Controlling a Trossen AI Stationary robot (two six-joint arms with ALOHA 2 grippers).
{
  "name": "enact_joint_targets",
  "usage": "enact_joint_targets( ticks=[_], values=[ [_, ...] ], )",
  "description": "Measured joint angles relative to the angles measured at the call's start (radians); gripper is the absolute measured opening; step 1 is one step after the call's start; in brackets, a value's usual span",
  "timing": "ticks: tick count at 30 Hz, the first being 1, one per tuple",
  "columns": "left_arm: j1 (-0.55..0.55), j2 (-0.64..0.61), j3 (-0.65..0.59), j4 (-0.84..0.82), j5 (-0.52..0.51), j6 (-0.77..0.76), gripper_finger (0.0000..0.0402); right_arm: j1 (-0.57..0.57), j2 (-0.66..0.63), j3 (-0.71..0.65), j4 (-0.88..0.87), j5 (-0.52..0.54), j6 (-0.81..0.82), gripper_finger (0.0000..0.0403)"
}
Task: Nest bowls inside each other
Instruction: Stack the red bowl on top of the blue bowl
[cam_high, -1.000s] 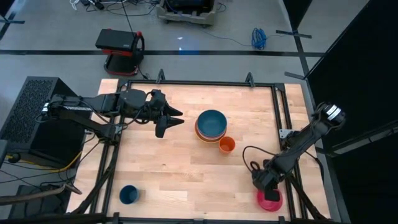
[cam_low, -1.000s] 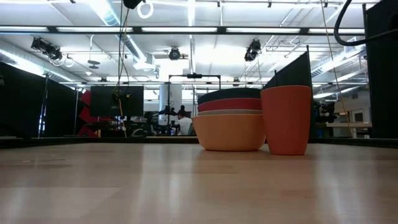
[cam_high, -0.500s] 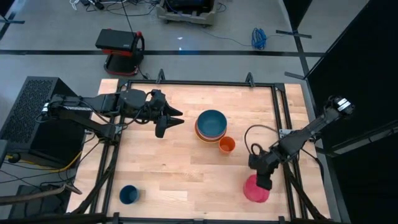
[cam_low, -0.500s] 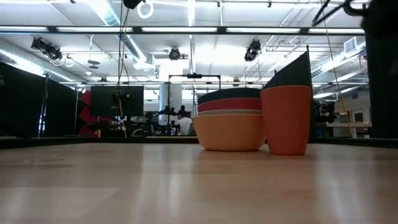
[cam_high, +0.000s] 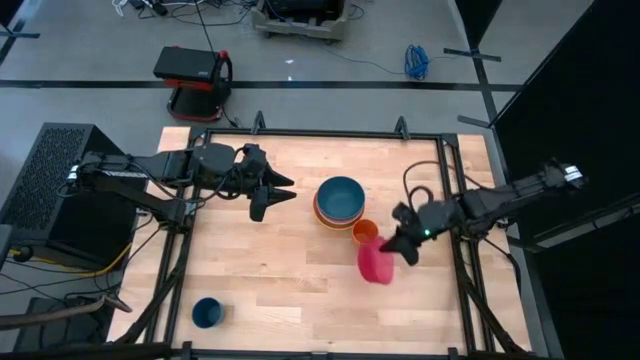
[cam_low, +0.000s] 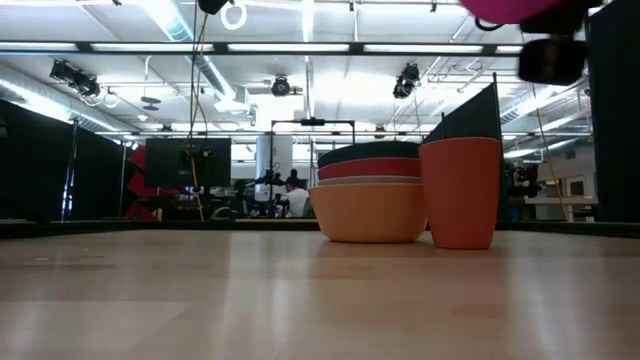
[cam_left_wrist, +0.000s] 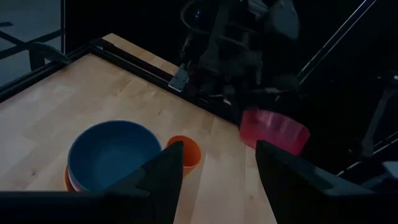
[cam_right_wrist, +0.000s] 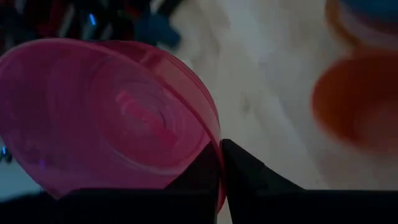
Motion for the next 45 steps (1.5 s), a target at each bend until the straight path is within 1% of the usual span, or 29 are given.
enact_joint_targets(
  ticks=[11, 17, 23, 40, 45],
  values=[
    [0.000, 0.000, 0.000, 0.000, 0.000, 0.002, 0.0188, -0.295, -0.034, 0.000, 0.215, -0.013, -0.108, 0.0000],
    [0.000, 0.000, 0.000, 0.000, 0.000, 0.002, 0.0188, -0.437, -0.034, 0.000, 0.248, -0.086, -0.134, 0.0000],
    [0.000, 0.000, 0.000, 0.000, 0.000, 0.002, 0.0188, -0.528, -0.005, 0.008, 0.360, -0.155, -0.153, 0.0000],
    [0.000, 0.000, 0.000, -0.001, -0.001, -0.022, 0.0188, -0.683, 0.282, 0.375, -0.180, -0.256, -0.513, 0.0000],
    [0.000, 0.000, 0.000, -0.001, -0.001, -0.023, 0.0188, -0.725, 0.355, 0.483, -0.310, -0.257, -0.594, 0.0000]
  ],
)
